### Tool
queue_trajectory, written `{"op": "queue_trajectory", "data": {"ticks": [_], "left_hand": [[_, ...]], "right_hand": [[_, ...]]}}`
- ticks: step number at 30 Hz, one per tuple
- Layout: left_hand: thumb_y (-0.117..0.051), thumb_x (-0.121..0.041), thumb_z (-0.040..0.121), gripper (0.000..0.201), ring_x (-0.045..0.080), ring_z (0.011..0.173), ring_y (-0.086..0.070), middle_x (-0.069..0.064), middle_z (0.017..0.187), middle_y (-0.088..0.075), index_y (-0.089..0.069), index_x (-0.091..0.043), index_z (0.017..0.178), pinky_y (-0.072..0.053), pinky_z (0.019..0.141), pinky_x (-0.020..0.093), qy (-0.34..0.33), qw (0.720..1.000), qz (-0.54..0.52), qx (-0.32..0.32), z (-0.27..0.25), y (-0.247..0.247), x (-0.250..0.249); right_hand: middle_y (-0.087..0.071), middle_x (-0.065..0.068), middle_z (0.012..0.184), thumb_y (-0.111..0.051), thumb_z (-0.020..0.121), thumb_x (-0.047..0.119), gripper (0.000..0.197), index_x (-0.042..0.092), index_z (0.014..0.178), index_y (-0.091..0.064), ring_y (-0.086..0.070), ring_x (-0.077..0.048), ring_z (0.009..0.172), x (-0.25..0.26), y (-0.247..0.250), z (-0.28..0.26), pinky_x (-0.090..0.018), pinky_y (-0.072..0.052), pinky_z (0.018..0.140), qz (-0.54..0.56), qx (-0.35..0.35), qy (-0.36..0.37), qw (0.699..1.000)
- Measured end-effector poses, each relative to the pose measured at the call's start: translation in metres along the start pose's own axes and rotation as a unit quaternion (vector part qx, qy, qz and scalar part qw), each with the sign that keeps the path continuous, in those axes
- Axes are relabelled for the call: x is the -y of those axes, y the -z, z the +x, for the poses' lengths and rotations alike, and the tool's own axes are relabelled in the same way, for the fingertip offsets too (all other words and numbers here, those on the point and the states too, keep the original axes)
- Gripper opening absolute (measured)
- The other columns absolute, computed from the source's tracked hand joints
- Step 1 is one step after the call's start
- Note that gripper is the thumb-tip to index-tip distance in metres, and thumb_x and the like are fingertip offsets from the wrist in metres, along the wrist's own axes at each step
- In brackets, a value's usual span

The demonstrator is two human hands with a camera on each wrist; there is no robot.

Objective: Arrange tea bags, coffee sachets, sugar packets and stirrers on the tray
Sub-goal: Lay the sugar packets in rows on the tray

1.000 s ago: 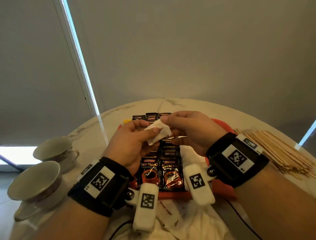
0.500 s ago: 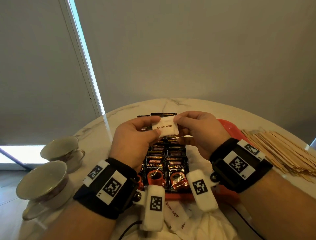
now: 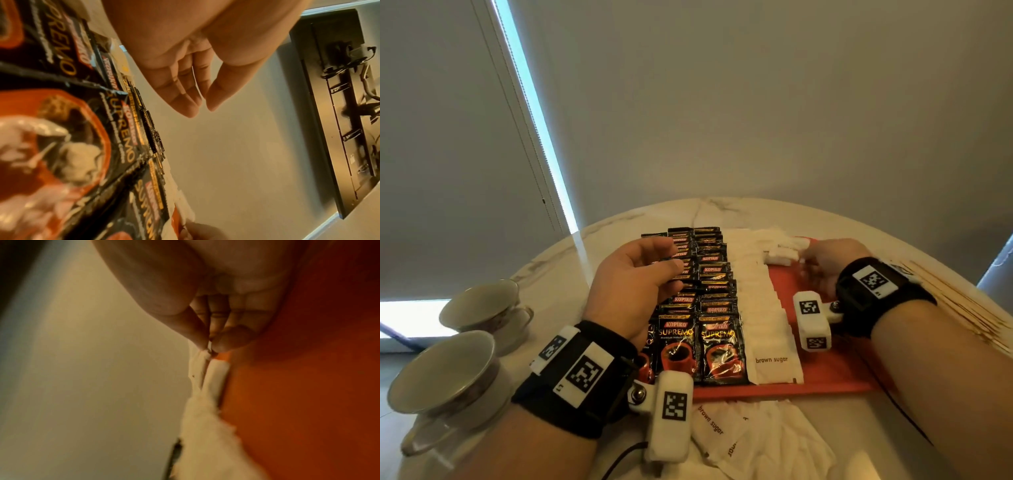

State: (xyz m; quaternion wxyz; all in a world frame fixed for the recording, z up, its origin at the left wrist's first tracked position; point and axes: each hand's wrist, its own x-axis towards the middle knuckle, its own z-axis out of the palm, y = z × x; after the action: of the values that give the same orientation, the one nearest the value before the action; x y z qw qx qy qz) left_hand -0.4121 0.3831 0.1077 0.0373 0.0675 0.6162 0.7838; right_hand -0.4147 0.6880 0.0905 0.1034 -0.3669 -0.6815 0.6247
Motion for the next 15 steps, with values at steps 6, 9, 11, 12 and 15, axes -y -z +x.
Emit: {"op": "queue_trajectory", "data": {"ticks": [6,9,11,12,15], "left_hand": [[-0.070,0.007,0.091,0.028,0.009,0.076,-0.076,0.002,0.101,-0.076,-0.073,-0.011,0.112,-0.059,0.064,0.023,0.010,1.000,0.003,0.001,0.002,0.003,0.001],[-0.070,0.008,0.091,0.028,0.009,0.076,-0.075,0.002,0.100,-0.076,-0.073,-0.010,0.112,-0.059,0.063,0.024,0.012,1.000,0.006,0.004,0.002,0.003,0.001],[-0.070,0.008,0.090,0.028,0.009,0.077,-0.075,0.001,0.099,-0.076,-0.073,-0.010,0.111,-0.059,0.063,0.024,0.013,1.000,0.010,0.003,0.003,0.002,0.002],[-0.070,0.008,0.090,0.028,0.009,0.077,-0.075,0.001,0.097,-0.076,-0.073,-0.011,0.110,-0.059,0.064,0.025,0.015,1.000,0.010,0.003,0.003,0.002,0.003],[-0.071,0.007,0.090,0.027,0.011,0.078,-0.074,0.000,0.096,-0.076,-0.074,-0.012,0.109,-0.059,0.064,0.026,0.020,1.000,0.014,0.003,0.004,0.001,0.004]], "right_hand": [[-0.065,-0.011,0.072,-0.067,0.091,0.004,0.007,-0.001,0.087,-0.069,-0.060,-0.025,0.071,0.012,-0.005,0.008,-0.037,-0.047,0.076,-0.104,0.003,-0.020,0.994],[-0.064,-0.011,0.070,-0.066,0.093,0.003,0.006,-0.002,0.088,-0.068,-0.058,-0.021,0.063,0.015,-0.009,0.011,-0.034,-0.048,0.070,-0.154,0.015,-0.018,0.988],[-0.067,-0.014,0.078,-0.068,0.092,0.003,0.008,-0.004,0.093,-0.070,-0.061,-0.024,0.072,0.015,-0.010,0.015,-0.035,-0.052,0.076,-0.174,0.013,-0.011,0.985],[-0.068,-0.014,0.081,-0.068,0.091,0.004,0.009,-0.005,0.092,-0.070,-0.061,-0.024,0.075,0.016,-0.010,0.016,-0.036,-0.053,0.079,-0.182,0.012,-0.009,0.983],[-0.068,-0.012,0.078,-0.070,0.090,0.009,0.009,0.004,0.082,-0.070,-0.060,-0.020,0.070,0.015,-0.009,0.018,-0.030,-0.049,0.064,-0.200,0.016,-0.001,0.980]]}}
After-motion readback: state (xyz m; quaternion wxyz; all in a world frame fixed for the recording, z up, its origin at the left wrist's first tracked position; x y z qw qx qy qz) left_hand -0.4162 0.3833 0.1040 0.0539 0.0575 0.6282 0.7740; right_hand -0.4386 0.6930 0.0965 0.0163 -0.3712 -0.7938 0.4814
